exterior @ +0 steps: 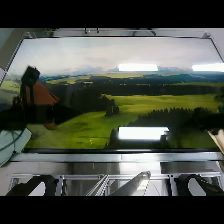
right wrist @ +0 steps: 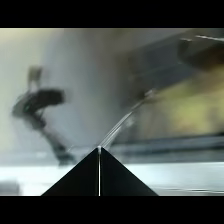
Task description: Fold the shirts.
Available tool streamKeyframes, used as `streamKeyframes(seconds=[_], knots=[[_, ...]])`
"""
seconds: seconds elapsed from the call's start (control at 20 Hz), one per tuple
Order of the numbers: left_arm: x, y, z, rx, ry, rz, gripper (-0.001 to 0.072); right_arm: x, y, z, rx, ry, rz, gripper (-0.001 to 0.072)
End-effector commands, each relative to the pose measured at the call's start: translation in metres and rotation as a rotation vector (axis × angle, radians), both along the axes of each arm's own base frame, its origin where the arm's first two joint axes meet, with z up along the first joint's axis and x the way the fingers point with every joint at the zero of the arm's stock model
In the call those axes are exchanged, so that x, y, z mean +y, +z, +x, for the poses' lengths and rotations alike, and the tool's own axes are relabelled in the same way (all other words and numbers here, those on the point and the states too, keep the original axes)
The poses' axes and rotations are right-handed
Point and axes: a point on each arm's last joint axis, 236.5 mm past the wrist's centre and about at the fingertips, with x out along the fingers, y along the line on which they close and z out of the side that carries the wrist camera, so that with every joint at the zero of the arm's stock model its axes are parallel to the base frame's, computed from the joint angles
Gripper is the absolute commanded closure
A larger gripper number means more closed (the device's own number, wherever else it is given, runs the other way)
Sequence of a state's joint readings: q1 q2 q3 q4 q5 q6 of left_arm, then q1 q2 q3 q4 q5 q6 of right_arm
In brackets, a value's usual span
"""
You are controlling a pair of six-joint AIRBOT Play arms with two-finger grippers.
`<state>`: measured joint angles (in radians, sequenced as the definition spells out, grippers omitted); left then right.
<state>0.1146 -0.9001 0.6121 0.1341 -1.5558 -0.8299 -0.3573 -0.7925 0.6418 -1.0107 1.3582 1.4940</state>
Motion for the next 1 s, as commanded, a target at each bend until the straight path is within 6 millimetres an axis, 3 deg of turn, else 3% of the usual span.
streamKeyframes(seconds=[0.0, 0.35, 0.95], knots=[[0.001, -0.049, -0.026, 0.063, 0.076, 0.075, 0.0686, 0.053, -0.038, -0.039, -0.043, 0.073, 0.075, 0.0691], [0.000, -0.053, -0.034, 0.089, 0.082, 0.071, 0.0686, 0.067, -0.031, -0.044, -0.028, 0.094, 0.125, 0.0690], [0.000, -0.053, -0.035, 0.090, 0.078, 0.070, 0.0687, 0.067, -0.031, -0.044, -0.028, 0.094, 0.125, 0.0690]])
